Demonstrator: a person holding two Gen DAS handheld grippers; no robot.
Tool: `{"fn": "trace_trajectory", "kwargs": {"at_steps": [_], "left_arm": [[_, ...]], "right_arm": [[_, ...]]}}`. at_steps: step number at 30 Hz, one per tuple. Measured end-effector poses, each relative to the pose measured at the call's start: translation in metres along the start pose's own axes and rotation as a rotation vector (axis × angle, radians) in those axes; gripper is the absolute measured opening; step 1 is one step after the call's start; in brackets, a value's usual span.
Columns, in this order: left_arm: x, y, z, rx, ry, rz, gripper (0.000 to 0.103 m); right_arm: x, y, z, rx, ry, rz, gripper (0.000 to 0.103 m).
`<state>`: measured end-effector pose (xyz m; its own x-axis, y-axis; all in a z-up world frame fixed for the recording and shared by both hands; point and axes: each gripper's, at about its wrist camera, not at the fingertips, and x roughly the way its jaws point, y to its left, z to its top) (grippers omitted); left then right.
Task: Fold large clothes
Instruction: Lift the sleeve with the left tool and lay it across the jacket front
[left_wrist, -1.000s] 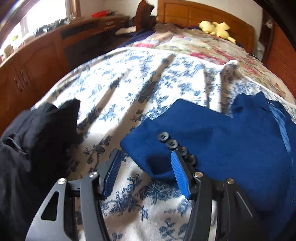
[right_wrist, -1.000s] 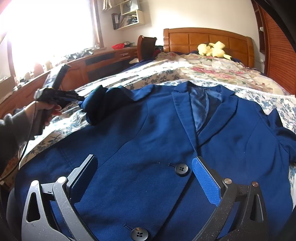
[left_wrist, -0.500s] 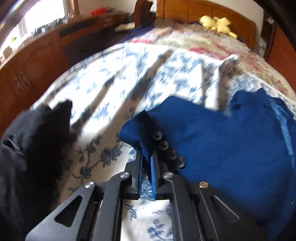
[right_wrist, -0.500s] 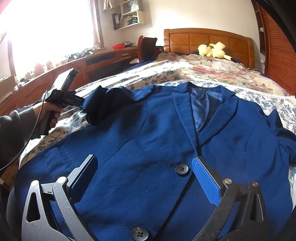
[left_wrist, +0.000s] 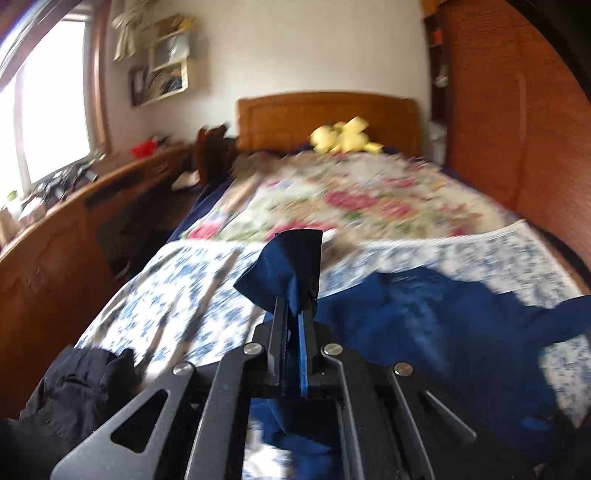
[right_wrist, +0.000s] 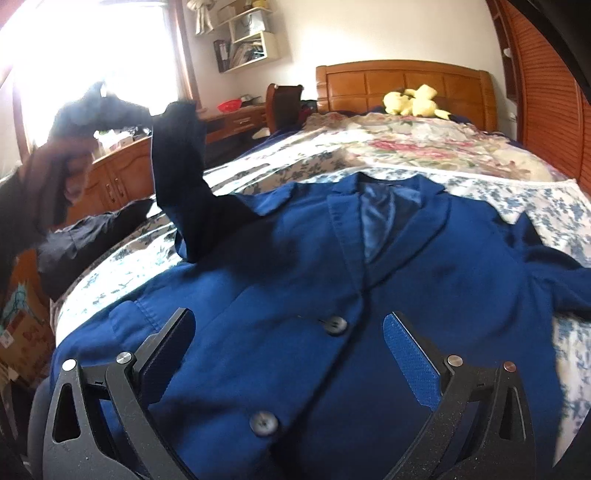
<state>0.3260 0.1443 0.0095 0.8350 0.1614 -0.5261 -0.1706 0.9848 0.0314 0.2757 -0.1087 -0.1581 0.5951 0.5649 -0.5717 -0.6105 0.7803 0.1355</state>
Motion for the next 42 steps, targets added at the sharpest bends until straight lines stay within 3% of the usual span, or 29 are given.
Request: {"fn": "trace_trajectory", "kwargs": {"at_steps": [7,16,26,30,42], "left_arm": [[-0.053,-0.072,0.012,0.08,-0.061,-0.153,0.002],[-0.101,-0.12,-0.023,0.153,-0.058,-0.271,0.002],[-0.118,-0.128,-0.08,0.191,0.029,-0.313,0.009],[-0.126,-0.117,-0.105,0.176,0.038,-0.317,0.024],[-0.131,-0.059,-0.179,0.072,0.08,-0.268,0.037]], "right_arm": [[-0.036,-0.017,-0.005,0.014,-0.01,-0.046,0.103],[-0.078,-0.046,-0.003,0.076,-0.04,-0.134,0.103],[-0.097,-0.051,0.0,0.087,-0.053,-0.192,0.103],[-0.095,-0.046,0.003,0.078,-0.046,-0.202,0.103],[-0.07,-0.032,0.01,0.041,-0.012,-0.203,0.103]]}}
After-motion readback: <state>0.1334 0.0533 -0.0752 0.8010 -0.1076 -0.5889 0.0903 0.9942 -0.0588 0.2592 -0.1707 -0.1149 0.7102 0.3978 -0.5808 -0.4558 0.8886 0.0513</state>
